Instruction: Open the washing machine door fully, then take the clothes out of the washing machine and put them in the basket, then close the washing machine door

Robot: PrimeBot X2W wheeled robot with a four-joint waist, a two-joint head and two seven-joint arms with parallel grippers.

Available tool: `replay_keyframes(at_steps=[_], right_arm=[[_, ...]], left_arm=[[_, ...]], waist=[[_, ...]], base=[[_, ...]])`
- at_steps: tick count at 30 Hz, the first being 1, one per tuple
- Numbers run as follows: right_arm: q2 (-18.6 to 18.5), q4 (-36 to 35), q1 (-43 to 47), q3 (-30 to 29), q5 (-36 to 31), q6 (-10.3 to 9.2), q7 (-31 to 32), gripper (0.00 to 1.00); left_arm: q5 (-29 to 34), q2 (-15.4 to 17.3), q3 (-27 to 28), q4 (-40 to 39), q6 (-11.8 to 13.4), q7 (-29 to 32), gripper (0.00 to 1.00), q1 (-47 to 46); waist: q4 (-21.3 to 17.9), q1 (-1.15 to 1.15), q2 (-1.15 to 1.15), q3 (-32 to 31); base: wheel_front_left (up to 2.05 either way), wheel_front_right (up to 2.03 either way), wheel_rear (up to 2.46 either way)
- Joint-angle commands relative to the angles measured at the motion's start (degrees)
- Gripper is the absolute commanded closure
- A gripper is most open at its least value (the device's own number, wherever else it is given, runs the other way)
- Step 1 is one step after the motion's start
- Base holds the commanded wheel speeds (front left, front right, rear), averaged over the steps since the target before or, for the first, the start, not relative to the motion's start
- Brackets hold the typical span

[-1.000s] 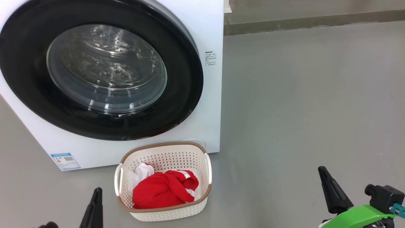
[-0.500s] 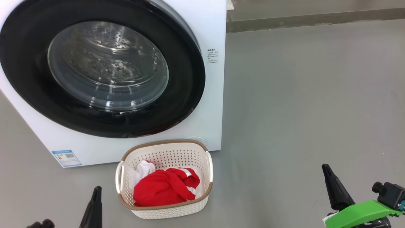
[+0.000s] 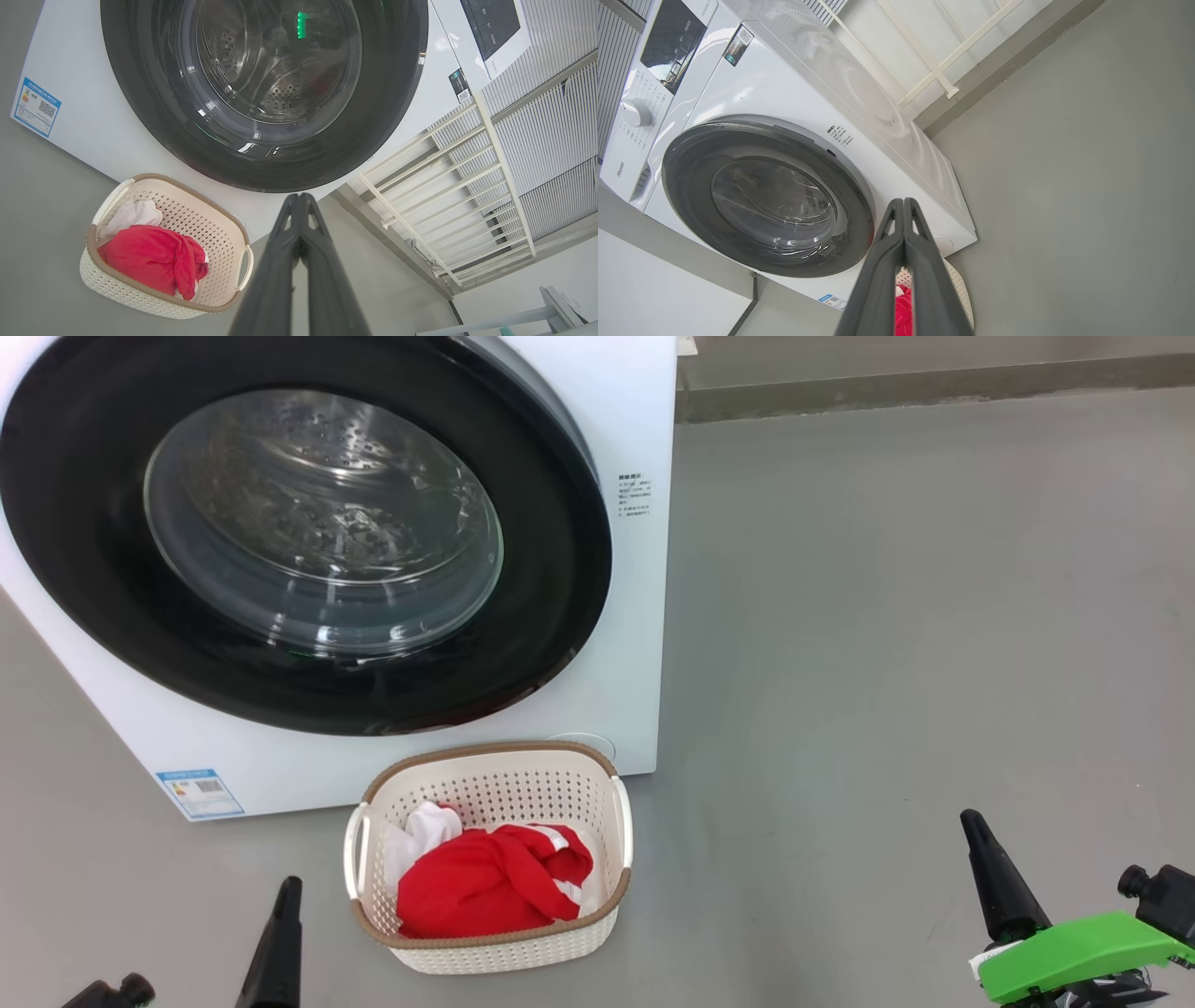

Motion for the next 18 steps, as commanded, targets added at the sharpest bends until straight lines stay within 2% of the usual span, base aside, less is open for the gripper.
replay_keyframes(at_steps=[1,18], right_arm=[[-0.48,-1.19,-3.02,0.07,1.99,-0.02,0.53,1.0],[0.25,-0.64,-4.23,-1.46,12.78,-0.03,3.41,1.0]], left_arm=[[-1.7,0.55,1.51,-0.9,-0.79,0.57,1.0,-2.8],[-12.27,0.32,2.36,1.22,-1.26,3.43,1.0,-4.49]], waist=[[0.06,0.0,0.0,0.07],[0.6,0.0,0.0,0.76]], base=[[0.0,0.0,0.0],[0.0,0.0,0.0]])
